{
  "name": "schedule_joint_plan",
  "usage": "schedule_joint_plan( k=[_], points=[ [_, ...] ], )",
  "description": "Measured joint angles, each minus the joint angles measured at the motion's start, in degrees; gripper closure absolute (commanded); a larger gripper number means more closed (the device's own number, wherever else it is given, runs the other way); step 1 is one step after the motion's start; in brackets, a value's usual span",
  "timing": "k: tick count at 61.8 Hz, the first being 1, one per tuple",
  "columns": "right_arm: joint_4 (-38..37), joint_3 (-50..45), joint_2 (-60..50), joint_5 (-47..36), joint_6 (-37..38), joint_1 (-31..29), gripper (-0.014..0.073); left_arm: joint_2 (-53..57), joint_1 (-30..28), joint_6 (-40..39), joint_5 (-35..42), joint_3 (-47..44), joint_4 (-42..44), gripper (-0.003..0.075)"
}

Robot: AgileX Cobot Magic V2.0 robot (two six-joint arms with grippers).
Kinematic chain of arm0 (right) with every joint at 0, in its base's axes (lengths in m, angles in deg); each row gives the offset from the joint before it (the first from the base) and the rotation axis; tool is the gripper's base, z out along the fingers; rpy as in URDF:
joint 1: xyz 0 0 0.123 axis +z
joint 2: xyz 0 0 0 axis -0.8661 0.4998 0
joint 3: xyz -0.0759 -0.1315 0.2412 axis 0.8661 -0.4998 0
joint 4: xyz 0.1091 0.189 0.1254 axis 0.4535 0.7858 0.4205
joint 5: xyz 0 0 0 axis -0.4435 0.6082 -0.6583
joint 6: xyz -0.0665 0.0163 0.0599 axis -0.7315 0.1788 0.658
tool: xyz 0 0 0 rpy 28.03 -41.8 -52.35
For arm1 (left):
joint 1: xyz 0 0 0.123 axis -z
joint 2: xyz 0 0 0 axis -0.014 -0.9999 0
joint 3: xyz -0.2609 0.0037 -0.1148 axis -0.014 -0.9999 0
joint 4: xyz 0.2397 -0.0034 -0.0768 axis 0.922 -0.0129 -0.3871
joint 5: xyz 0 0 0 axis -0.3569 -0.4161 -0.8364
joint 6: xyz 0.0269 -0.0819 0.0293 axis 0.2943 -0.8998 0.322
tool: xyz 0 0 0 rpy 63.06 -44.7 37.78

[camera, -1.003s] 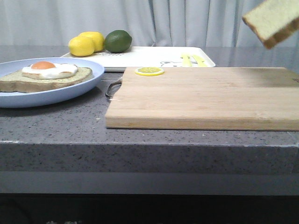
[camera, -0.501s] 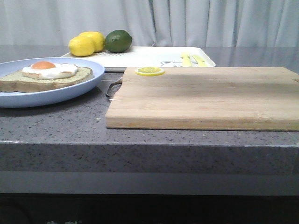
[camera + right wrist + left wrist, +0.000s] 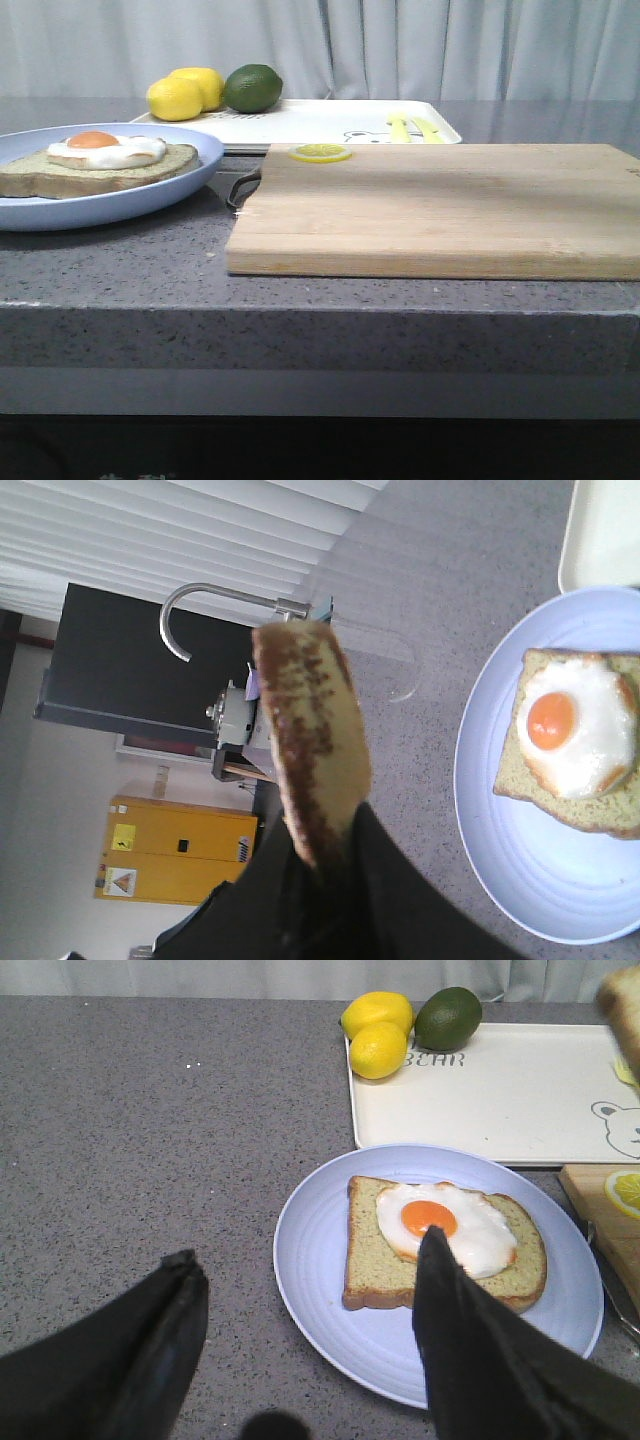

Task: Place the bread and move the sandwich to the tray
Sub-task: 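Lift the bread slice with the right gripper toward the egg plate, then lower the bread slice onto the fried egg with the right gripper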

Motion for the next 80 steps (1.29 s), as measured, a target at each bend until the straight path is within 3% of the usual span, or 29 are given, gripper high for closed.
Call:
schedule_joint_plan(
  k=[15,32,47,63,80],
  points=[
    [2.9,0.7,10.7,-3.2,0.0,6.3,0.0662,0.0,0.0,0.0,0.0,0.0,0.0,0.0283],
    [3.4,7.6,18.2,-6.3,0.0,11.5,0.0662,0.0,0.0,0.0,0.0,0.0,0.0,0.0283],
    [3.8,13.1,20.3,-9.2,0.0,12.1,0.0662,0.0,0.0,0.0,0.0,0.0,0.0,0.0283],
    [4.0,13.4,20.6,-15.3,0.5,12.1,0.0662,0.0,0.0,0.0,0.0,0.0,0.0,0.0283],
    [4.3,14.5,21.4,-16.4,2.9,12.1,0.0662,-0.3,0.0,0.0,0.1,0.0,-0.1,0.0283]
  ],
)
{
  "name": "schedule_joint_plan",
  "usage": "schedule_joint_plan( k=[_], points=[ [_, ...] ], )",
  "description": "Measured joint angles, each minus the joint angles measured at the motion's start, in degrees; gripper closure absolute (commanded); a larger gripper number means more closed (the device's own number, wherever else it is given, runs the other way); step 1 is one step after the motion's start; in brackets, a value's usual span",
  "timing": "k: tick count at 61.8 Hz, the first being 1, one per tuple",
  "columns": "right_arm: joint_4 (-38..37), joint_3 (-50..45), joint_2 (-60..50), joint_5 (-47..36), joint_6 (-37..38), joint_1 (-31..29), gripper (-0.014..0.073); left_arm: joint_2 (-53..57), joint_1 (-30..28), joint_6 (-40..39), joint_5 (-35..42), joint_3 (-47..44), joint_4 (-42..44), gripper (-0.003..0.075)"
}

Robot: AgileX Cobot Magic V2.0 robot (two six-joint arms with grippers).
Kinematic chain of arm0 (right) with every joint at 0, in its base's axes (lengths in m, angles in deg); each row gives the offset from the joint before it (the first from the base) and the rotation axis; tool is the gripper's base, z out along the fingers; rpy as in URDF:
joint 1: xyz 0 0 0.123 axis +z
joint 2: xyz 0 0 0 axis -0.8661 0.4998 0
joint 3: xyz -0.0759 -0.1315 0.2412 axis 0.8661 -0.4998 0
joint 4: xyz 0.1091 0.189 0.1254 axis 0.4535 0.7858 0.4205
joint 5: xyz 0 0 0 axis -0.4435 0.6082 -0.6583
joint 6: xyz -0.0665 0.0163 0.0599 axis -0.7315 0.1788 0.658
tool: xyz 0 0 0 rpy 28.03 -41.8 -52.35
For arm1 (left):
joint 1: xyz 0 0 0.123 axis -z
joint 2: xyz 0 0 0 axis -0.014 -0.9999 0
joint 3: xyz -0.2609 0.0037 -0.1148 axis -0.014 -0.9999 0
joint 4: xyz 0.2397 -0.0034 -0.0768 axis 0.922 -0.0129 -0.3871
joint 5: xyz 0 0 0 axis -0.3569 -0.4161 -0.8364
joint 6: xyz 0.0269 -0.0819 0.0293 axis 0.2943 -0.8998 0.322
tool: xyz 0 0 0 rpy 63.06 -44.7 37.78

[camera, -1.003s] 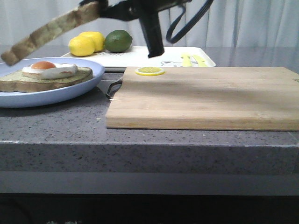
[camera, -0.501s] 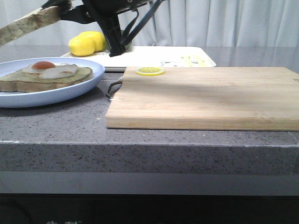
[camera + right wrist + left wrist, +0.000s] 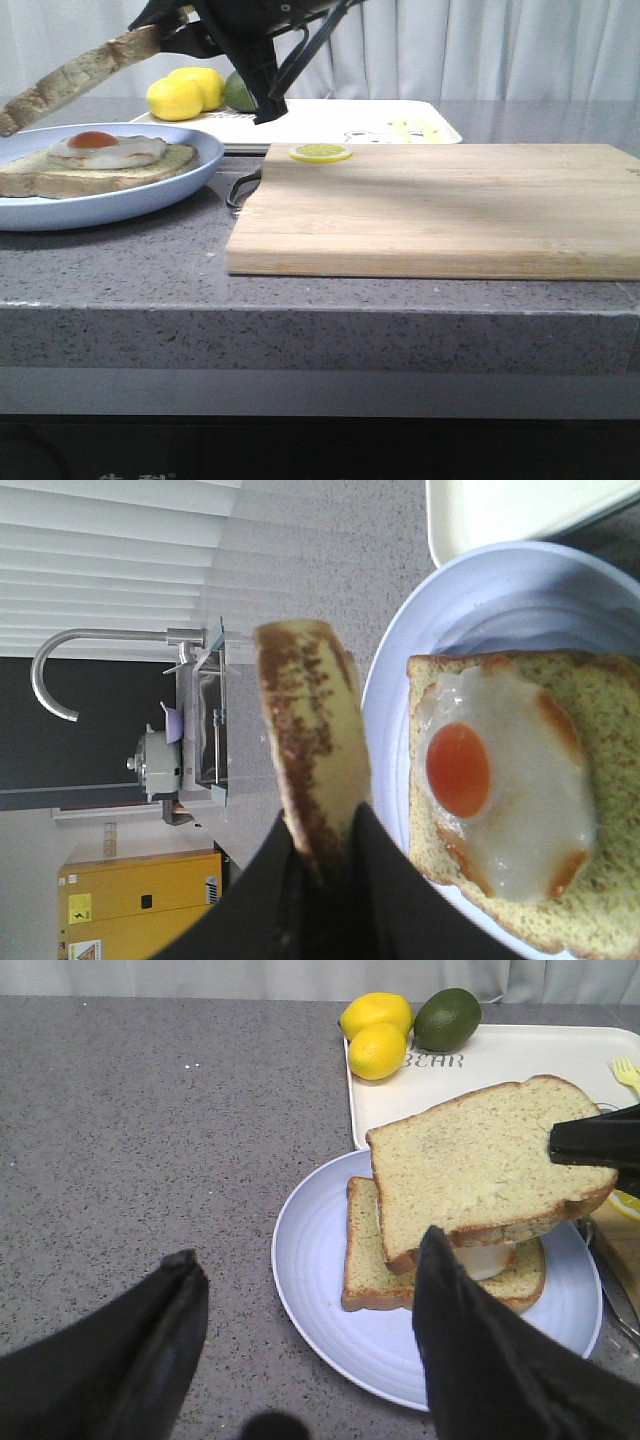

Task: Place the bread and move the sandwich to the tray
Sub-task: 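Lower the bread slice onto the fried egg with the right gripper, then open the right gripper and withdraw it from the sandwich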

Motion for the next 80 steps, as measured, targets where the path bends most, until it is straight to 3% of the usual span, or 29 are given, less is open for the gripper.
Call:
schedule_joint_plan(
  k=[25,30,40,51,60,80],
  points=[
    [0.1,2.7,4.5,1.2,3.7,0.1,0.0646,-2.2,0.0,0.0,0.2,-0.1,-0.3,0.0283],
    [0.1,2.7,4.5,1.2,3.8,0.2,0.0566,-2.2,0.0,0.0,0.2,-0.1,-0.4,0.0283],
    [0.1,2.8,4.5,1.2,3.8,0.2,0.0321,-2.2,0.0,0.0,0.2,-0.1,-0.4,0.0283],
    [-1.2,2.8,4.5,1.8,3.8,0.2,0.0155,-2.2,0.0,0.0,0.2,-0.1,-0.4,0.0283],
    [-6.3,2.8,4.5,3.6,3.8,0.2,0.0104,-2.2,0.0,0.0,0.2,-0.1,-0.4,0.0283],
    [-21.5,2.8,3.8,15.2,3.9,-4.3,0.0104,-2.2,0.0,0.0,0.3,-0.1,-0.4,0.0283]
  ],
)
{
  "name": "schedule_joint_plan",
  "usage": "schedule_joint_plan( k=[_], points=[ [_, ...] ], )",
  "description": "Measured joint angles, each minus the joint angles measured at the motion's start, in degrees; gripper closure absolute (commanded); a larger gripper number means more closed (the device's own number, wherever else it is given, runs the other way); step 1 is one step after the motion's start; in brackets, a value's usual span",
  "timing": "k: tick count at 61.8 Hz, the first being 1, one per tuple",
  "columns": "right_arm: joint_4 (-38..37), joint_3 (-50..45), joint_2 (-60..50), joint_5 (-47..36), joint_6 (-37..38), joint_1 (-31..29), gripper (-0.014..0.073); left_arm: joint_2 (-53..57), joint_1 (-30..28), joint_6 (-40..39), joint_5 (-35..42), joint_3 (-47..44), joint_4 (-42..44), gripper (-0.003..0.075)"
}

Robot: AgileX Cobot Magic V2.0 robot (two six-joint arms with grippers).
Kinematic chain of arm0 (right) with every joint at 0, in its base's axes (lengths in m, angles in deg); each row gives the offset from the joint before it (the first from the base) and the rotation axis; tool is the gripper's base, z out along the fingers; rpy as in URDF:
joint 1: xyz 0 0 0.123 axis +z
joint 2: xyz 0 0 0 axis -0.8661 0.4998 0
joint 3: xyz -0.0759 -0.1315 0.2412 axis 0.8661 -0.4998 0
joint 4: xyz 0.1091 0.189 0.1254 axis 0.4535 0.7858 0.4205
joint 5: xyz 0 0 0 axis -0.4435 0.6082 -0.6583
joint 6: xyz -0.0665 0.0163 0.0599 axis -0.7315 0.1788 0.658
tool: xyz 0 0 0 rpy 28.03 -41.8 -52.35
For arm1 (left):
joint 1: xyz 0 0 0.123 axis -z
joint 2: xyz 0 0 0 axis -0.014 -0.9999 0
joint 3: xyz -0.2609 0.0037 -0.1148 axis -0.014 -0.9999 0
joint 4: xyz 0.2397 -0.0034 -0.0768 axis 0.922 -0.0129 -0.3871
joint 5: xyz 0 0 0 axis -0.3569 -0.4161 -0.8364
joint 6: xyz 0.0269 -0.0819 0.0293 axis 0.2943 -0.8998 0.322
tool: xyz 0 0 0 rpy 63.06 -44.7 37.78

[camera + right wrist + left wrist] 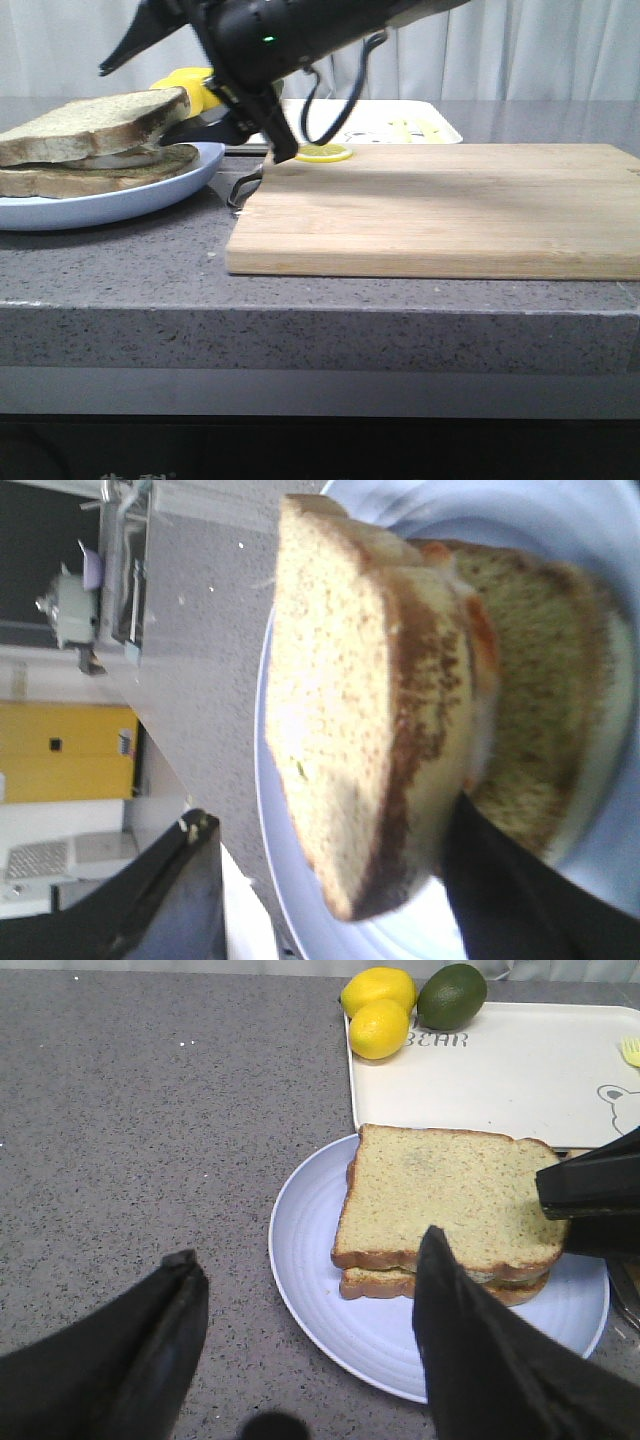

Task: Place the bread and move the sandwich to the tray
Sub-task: 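Open the right gripper and withdraw it from the sandwich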

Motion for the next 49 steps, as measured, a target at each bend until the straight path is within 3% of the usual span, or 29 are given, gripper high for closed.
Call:
schedule_joint_plan(
  k=[19,33,49],
  points=[
    [-25.5,0.1,-9.8,11.0,6.3,-8.1,0.0106,0.0,0.0,0.0,0.0,0.0,0.0,0.0283],
    [-46.5,0.2,-25.7,15.4,7.7,-8.8,0.0106,0.0,0.0,0.0,0.0,0.0,0.0,0.0283],
    [-58.6,-7.3,-44.3,15.9,8.5,-8.8,0.0106,0.0,0.0,0.0,0.0,0.0,0.0,0.0283]
  ],
)
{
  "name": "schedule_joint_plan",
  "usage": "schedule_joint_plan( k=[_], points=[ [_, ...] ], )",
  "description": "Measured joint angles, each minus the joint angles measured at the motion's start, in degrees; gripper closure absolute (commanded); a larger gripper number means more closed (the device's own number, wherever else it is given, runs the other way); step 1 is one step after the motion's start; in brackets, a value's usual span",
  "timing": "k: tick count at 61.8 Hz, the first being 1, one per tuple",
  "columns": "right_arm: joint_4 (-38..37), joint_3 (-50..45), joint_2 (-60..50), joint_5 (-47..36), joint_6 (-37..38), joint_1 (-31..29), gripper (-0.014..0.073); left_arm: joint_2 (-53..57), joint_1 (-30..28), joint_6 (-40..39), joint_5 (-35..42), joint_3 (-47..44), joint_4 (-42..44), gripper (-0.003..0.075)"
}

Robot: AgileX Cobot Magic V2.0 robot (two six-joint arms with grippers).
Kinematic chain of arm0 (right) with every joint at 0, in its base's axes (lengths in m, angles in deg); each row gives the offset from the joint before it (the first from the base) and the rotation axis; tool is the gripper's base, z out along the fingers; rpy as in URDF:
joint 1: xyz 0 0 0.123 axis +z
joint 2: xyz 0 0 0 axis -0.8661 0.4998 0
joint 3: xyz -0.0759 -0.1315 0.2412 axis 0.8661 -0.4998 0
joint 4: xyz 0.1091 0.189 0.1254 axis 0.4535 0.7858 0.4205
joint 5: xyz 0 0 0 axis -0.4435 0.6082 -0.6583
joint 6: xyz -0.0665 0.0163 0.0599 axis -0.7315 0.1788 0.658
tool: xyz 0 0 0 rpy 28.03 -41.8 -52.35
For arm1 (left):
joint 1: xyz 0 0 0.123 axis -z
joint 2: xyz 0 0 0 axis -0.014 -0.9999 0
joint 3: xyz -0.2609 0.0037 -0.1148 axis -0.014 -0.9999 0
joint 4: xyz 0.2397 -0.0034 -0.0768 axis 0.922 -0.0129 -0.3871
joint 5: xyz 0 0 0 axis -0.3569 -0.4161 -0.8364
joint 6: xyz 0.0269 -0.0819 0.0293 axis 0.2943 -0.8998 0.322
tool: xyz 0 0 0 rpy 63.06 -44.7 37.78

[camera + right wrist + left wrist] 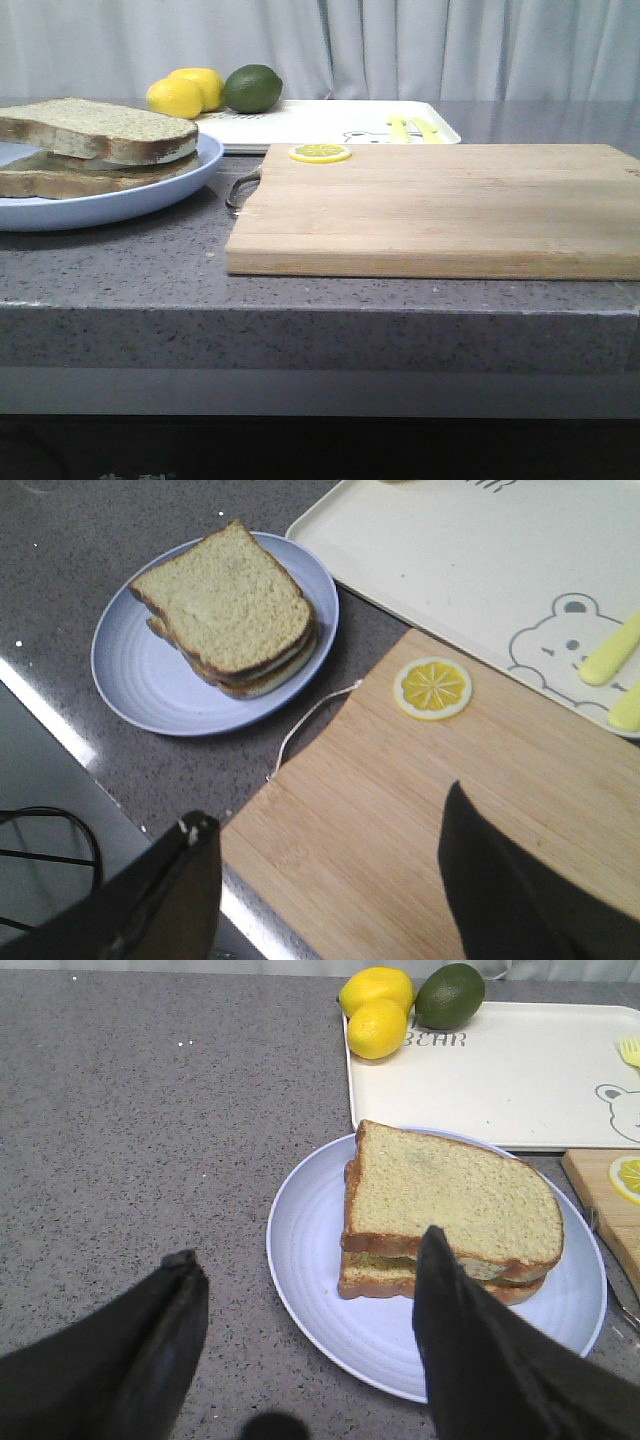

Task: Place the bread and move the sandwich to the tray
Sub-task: 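Open the right gripper and withdraw it from the sandwich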

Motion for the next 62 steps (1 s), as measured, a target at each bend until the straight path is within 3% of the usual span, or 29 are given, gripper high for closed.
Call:
schedule_joint_plan(
  k=[28,45,52,62],
  points=[
    [-2.8,-20.6,-25.7,0.0,0.2,0.0,0.0106,0.0,0.0,0.0,0.0,0.0,0.0,0.0283],
    [-2.8,-25.7,-33.9,-0.7,0.2,0.0,0.0106,0.0,0.0,0.0,-0.6,0.0,0.0,0.0283],
    [-2.8,-25.7,-34.1,-0.7,0.2,0.0,0.0106,-1.3,0.0,0.0,-3.7,1.3,0.7,0.0283],
    [-2.8,-25.7,-34.1,-0.7,0.2,0.0,0.0106,-8.6,-1.1,0.0,-14.9,8.0,1.3,0.0283]
  ],
)
